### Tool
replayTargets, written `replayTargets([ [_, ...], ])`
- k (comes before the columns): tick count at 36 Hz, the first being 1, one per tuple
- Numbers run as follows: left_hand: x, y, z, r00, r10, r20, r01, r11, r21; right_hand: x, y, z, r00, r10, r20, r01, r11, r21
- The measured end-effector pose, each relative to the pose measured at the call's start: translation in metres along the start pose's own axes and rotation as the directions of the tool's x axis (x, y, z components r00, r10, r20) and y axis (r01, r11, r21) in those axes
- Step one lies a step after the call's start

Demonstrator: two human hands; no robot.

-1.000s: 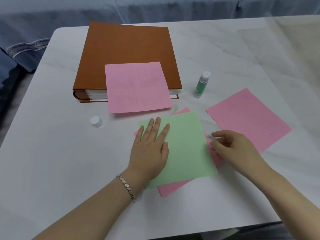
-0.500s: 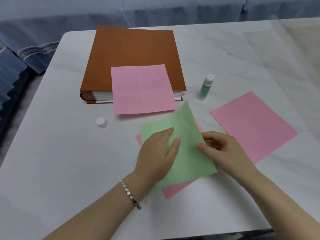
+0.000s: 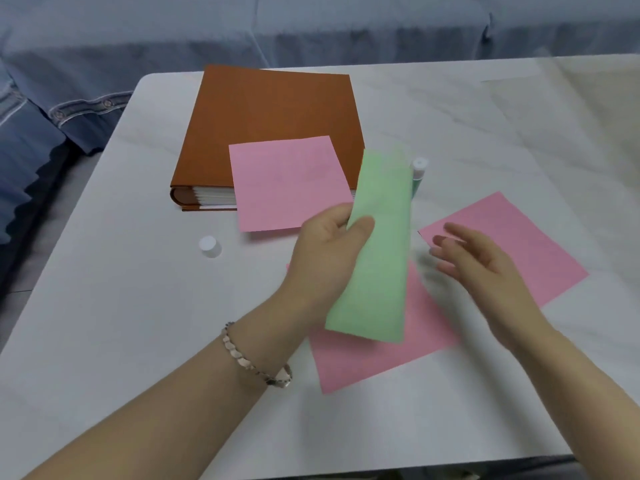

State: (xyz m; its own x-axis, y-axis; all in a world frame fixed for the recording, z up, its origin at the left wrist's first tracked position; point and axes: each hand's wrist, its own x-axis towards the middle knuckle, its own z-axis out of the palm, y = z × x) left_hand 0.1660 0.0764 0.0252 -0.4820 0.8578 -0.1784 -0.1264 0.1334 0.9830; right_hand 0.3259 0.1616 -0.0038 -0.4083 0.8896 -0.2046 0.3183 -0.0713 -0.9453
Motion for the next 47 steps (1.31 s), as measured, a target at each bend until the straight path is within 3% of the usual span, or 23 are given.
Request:
replayTargets([
  [3, 0.001, 0.005, -0.005, 0.999, -0.036, 0.008, 0.037, 0.984, -0.177, 0.007, -0.002, -0.008, 0.988, 0.119, 0.097, -0.126, 0.989, 0.073],
  [5, 0.001, -0.002, -0.013, 0.996, -0.081, -0.045, 0.073, 0.986, -0.152, 0.009, -0.004, -0.01, 0.984, 0.151, 0.096, -0.159, 0.984, 0.081],
  [9, 0.003, -0.038, -0.035, 0.982, -0.069, -0.174, 0.097, 0.982, 0.161, 0.011, 0.001, -0.007, 0.98, 0.193, 0.037, -0.197, 0.968, 0.154],
  [13, -0.004, -0.066, -0.047, 0.987, -0.013, -0.158, 0.078, 0.908, 0.411, 0.014, 0.018, 0.005, 0.985, 0.172, -0.004, -0.172, 0.985, -0.029],
  [14, -0.006, -0.071, -0.048, 0.989, 0.056, -0.14, 0.028, 0.842, 0.539, 0.015, 0.022, 0.008, 0.988, 0.155, -0.003, -0.155, 0.983, -0.1],
  [17, -0.008, -0.078, -0.049, 0.978, 0.199, -0.069, -0.038, 0.49, 0.871, 0.016, 0.028, 0.015, 0.997, 0.081, -0.017, -0.082, 0.939, -0.335],
  [22, -0.002, -0.099, -0.052, 0.959, 0.223, 0.178, -0.218, 0.169, 0.961, 0.006, 0.032, 0.029, 0.989, -0.149, 0.02, 0.122, 0.714, -0.689],
  [26, -0.002, -0.111, -0.053, 0.952, 0.234, 0.195, -0.231, 0.137, 0.963, 0.004, 0.037, 0.065, 0.907, -0.375, 0.192, 0.382, 0.539, -0.75],
  [30, -0.001, -0.114, -0.053, 0.941, 0.267, 0.207, -0.246, 0.118, 0.962, 0.01, 0.044, 0.106, 0.831, -0.416, 0.368, 0.528, 0.388, -0.755],
  [35, -0.001, -0.115, -0.055, 0.943, 0.275, 0.187, -0.225, 0.117, 0.967, 0.013, 0.051, 0.12, 0.818, -0.387, 0.426, 0.551, 0.31, -0.775],
  [47, -0.004, -0.116, -0.053, 0.934, 0.318, 0.161, -0.192, 0.069, 0.979, 0.021, 0.063, 0.079, 0.85, -0.372, 0.373, 0.483, 0.266, -0.835],
])
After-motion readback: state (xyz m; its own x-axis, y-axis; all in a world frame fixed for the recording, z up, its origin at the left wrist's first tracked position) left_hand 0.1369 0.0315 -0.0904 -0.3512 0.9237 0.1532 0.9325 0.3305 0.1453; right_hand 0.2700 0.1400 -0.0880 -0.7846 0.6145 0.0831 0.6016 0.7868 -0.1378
